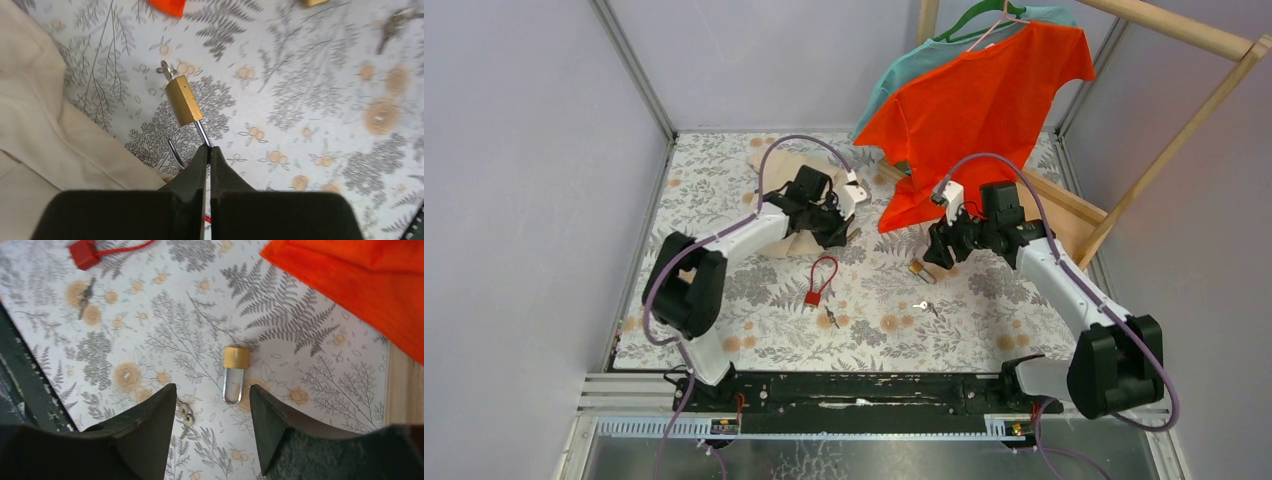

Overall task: Lock with the key
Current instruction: Pick up the lock from the center of the board.

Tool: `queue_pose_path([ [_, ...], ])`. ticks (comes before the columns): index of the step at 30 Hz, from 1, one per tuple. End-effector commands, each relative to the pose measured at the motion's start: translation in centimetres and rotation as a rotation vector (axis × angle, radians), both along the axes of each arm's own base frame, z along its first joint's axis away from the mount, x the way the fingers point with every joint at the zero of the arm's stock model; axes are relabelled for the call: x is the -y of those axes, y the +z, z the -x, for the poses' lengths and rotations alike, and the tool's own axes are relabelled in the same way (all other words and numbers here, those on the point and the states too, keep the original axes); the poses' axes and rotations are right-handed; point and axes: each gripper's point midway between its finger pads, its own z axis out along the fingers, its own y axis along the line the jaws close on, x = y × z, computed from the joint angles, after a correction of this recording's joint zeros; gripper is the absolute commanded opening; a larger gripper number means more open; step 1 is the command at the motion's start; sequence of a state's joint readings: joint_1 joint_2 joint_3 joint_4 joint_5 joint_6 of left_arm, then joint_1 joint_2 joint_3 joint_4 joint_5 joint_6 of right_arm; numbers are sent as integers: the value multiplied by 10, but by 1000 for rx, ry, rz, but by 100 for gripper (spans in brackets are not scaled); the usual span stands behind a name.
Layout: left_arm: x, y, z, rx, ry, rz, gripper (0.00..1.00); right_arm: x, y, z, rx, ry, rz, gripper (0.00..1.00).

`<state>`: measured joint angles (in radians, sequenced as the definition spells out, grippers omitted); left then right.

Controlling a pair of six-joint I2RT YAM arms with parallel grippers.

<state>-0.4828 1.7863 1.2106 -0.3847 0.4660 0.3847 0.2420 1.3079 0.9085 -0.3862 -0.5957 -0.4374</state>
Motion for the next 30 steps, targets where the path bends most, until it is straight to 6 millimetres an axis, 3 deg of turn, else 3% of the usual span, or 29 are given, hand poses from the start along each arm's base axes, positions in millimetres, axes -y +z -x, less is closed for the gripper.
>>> queue_pose_path([
  [1,17,56,22,54,-135,141,0,-25,43,18,118,146,-172,63],
  [8,27,112,70,25,-302,294,0,-54,86,43,194,325,-313,70],
  [15,36,160,113,32,-450,422,0,-82,113,44,270,445,-317,77],
  [23,43,170,136,26,-507,452,0,-110,103,62,280,579,-292,78],
  [27,47,167,140,9,-523,454,0,-118,97,63,248,605,-296,74],
  [30,49,165,142,-3,-527,452,0,-124,89,71,215,644,-304,66],
])
